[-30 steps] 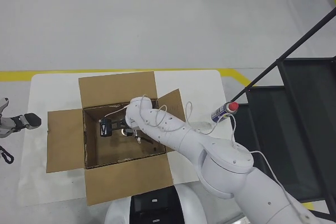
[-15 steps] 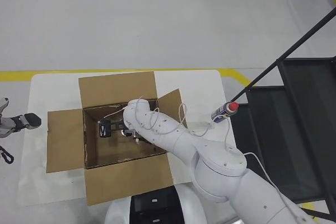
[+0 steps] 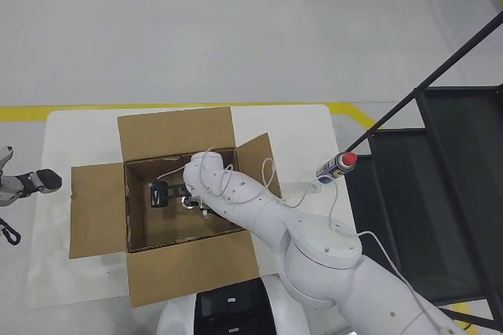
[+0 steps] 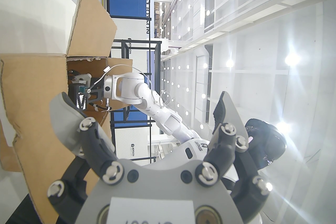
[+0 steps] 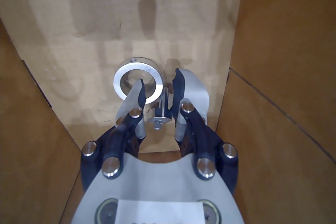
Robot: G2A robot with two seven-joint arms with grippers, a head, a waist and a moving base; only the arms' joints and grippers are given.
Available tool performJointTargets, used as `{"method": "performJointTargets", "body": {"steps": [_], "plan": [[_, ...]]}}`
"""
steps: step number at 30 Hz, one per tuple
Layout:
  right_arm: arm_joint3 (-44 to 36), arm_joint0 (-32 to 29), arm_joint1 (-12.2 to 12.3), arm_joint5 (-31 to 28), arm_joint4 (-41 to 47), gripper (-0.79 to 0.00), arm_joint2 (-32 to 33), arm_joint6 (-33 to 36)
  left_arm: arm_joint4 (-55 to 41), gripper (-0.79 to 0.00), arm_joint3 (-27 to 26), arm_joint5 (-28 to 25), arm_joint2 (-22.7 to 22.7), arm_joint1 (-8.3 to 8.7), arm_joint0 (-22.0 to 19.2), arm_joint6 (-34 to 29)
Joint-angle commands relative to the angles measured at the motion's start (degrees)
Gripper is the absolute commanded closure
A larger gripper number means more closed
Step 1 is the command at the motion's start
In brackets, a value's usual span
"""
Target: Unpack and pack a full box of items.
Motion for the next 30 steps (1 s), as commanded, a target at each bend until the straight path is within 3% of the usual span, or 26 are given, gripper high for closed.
{"method": "performJointTargets", "body": {"steps": [1,2,18,30], "plan": [[0.4,0.0,-0.3,-0.2,-0.2,-0.065,0.0,0.0,0.0,-0.785,0.0,0.0,0.0,0.00,0.0,0.0],[0.6,0.0,-0.4,-0.2,-0.2,0.000,0.0,0.0,0.0,-0.785,0.0,0.0,0.0,0.00,0.0,0.0],[0.4,1.7,-1.6,-0.8,-0.3,0.000,1.2,-1.5,0.0,-0.785,0.0,0.0,0.0,0.00,0.0,0.0],[-3.7,1.9,1.0,-2.2,1.8,0.000,4.4,-7.2,0.0,-0.785,0.0,0.0,0.0,0.00,0.0,0.0]]}}
